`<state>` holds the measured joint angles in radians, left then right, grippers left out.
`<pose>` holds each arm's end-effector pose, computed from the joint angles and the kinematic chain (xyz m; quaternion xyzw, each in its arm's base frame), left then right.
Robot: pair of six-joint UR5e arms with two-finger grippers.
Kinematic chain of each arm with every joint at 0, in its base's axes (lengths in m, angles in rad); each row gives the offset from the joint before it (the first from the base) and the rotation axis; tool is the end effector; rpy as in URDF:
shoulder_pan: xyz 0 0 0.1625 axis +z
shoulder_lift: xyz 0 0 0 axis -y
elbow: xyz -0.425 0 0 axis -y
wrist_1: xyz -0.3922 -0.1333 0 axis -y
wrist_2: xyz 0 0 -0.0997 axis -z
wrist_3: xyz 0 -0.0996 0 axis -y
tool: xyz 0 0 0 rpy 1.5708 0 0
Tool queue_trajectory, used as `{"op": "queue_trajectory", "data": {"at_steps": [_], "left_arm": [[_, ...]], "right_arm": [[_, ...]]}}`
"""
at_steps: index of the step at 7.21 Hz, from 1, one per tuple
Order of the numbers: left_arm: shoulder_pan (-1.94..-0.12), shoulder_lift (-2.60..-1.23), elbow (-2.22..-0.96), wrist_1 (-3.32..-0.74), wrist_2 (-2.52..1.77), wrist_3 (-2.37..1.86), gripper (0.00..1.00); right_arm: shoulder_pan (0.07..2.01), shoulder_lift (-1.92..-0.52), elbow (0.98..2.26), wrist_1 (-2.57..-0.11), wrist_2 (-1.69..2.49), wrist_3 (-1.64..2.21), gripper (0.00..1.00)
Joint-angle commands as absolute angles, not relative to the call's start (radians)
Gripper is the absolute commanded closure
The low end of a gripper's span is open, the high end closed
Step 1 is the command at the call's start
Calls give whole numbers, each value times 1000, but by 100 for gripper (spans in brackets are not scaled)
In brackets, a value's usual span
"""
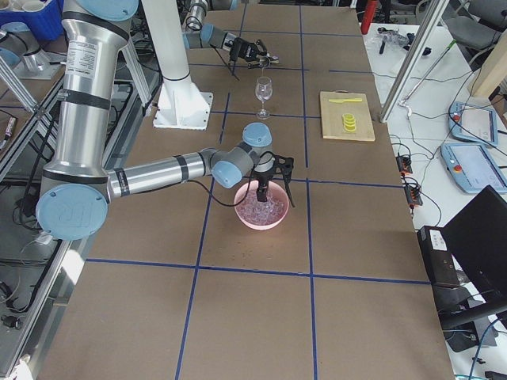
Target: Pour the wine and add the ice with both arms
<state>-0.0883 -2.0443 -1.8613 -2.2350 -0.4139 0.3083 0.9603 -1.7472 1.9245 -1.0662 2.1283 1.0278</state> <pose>0.5090 -0.2704 0.1764 0.6854 -0.0402 0.2700 0.6751 -0.1874 -0.4085 0.5145 0.0301 -0.4119 0.0977 0.9055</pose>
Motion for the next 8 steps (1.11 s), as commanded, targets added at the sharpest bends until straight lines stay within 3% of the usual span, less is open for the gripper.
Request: {"op": "queue_trajectory", "data": {"at_steps": [1,8], "left_arm": [[-90,-2051,-1858,-2235,-391,418,100],[-86,-2078,-1844,-2233,-313,716,100]], "right_arm": [[960,-1747,1924,-1066,2129,1028,0],[960,-1746,1922,-1066,2129,1025,0]]}}
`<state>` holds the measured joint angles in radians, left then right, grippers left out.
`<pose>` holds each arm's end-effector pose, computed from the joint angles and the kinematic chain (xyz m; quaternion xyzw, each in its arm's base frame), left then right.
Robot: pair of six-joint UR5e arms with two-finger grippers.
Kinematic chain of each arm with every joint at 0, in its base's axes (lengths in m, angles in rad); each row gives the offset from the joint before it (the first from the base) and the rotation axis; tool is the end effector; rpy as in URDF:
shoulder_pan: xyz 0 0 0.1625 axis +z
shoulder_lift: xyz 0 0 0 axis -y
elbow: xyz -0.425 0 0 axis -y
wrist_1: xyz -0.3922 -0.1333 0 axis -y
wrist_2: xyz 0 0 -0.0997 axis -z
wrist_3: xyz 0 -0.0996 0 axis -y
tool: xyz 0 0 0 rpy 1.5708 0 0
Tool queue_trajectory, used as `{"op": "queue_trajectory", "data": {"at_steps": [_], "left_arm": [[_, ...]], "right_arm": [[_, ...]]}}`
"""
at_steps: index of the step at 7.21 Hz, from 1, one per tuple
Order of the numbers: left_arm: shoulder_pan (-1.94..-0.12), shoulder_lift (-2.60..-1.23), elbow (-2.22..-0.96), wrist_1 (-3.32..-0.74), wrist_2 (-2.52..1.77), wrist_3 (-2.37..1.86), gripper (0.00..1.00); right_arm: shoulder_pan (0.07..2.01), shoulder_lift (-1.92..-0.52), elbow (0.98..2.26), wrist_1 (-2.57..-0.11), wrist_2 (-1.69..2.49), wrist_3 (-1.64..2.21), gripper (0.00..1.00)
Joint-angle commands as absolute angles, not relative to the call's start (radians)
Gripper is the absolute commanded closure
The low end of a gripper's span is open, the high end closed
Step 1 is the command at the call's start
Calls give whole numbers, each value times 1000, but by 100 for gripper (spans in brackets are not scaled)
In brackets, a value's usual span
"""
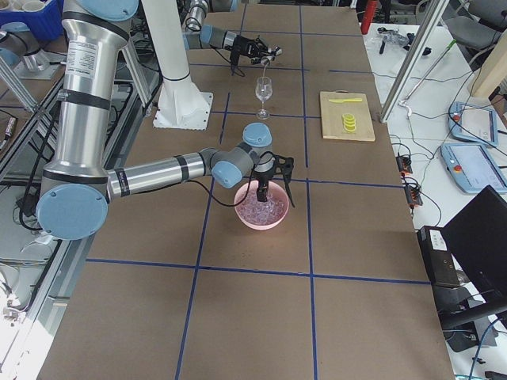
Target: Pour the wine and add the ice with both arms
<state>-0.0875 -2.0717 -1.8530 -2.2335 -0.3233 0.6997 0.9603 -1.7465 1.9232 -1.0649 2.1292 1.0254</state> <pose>0.5040 -0.2728 0.1636 0.6635 -0.1998 0.3619 0.6236 -0.1877 -0.4087 0.5147 0.0305 -0.4124 0.0963 0.9054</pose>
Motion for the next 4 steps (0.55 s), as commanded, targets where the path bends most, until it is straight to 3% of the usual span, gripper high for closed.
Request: {"op": "queue_trajectory", "data": {"at_steps": [1,4], "left_arm": [[-86,-2088,-1827,-2235,-311,715,100],[-90,-2086,-1832,-2269,-311,700,100]], "right_arm": [[962,-1744,1922,-1066,2129,1025,0],[960,-1744,1922,-1065,2126,1017,0]]}}
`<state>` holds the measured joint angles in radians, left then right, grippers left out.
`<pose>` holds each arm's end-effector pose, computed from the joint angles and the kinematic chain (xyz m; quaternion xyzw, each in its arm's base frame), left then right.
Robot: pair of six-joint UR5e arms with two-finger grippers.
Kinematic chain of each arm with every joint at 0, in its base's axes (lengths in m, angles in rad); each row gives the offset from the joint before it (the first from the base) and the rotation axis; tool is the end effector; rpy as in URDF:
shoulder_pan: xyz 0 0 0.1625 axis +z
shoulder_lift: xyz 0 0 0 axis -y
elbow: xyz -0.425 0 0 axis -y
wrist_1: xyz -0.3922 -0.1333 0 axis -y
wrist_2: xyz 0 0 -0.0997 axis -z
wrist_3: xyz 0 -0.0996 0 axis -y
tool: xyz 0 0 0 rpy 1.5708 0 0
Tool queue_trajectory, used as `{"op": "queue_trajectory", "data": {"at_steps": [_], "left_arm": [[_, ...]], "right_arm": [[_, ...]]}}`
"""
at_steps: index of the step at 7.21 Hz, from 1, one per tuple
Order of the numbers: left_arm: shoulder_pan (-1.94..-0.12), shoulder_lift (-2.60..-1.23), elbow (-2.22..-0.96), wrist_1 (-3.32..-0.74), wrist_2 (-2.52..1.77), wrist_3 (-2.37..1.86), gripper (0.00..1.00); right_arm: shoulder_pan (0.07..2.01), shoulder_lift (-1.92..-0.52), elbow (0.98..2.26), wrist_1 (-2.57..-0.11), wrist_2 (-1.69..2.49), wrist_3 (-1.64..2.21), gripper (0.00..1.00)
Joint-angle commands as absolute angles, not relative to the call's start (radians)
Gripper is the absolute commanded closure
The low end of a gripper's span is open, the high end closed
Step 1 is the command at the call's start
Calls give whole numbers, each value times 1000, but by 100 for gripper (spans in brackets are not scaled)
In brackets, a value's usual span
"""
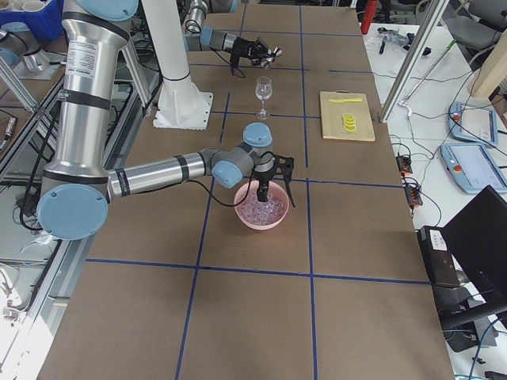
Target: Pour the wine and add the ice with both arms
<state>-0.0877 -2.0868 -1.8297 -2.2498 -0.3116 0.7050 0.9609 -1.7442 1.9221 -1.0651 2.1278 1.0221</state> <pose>0.5099 -0.2738 0.1623 0.6639 -0.2033 0.3570 0.6248 -0.1879 -0.4096 0.5143 0.0321 -0.4122 0.0952 0.9055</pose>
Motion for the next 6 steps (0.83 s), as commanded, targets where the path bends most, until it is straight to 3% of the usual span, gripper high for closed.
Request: {"op": "queue_trajectory", "data": {"at_steps": [1,6], "left_arm": [[-98,-2082,-1830,-2345,-311,699,100],[-156,-2049,-1832,-2468,-313,655,100]], "right_arm": [[960,-1746,1921,-1066,2123,1014,0],[953,-1792,1917,-1062,2089,916,0]]}}
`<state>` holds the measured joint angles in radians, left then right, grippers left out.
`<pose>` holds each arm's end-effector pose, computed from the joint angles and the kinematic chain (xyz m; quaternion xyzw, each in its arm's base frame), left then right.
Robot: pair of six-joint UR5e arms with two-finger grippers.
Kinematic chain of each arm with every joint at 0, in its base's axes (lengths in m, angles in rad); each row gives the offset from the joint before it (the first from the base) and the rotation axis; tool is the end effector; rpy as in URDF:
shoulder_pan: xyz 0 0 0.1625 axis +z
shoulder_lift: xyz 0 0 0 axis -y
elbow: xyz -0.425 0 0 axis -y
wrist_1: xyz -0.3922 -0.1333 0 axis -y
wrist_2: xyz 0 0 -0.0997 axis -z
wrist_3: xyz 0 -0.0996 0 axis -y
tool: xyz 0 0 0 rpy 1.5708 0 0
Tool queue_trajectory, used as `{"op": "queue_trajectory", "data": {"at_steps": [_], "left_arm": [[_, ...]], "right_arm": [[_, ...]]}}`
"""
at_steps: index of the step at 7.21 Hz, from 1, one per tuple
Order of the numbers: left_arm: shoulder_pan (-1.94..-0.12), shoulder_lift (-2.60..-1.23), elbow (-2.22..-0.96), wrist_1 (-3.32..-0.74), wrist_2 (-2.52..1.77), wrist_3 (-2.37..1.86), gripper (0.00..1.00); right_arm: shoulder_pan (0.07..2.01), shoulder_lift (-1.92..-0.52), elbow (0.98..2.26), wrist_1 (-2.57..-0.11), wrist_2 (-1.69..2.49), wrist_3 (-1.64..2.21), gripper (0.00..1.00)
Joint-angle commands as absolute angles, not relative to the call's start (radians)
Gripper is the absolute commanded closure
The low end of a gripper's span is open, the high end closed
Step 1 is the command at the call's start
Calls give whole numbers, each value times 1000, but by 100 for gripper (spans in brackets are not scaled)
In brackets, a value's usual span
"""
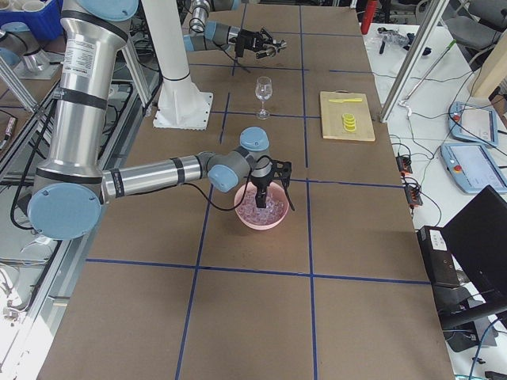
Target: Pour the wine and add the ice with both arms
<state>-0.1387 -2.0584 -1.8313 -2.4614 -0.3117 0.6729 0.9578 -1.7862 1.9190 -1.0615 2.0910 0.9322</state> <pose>0.4739 -0.2965 0.1696 0.6975 -0.1545 0.2662 0.6471 -0.1786 -0.3995 0.5353 0.0480 -0.3876 0.0656 0.9182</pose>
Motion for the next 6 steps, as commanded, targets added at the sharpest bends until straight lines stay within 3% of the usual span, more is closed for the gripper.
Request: {"op": "queue_trajectory", "data": {"at_steps": [1,6], "left_arm": [[-169,-2042,-1832,-2470,-313,575,100],[-173,-1984,-1832,-2470,-363,-51,100]], "right_arm": [[950,-1795,1921,-1062,2091,914,0],[933,-1816,1924,-1049,2091,916,0]]}}
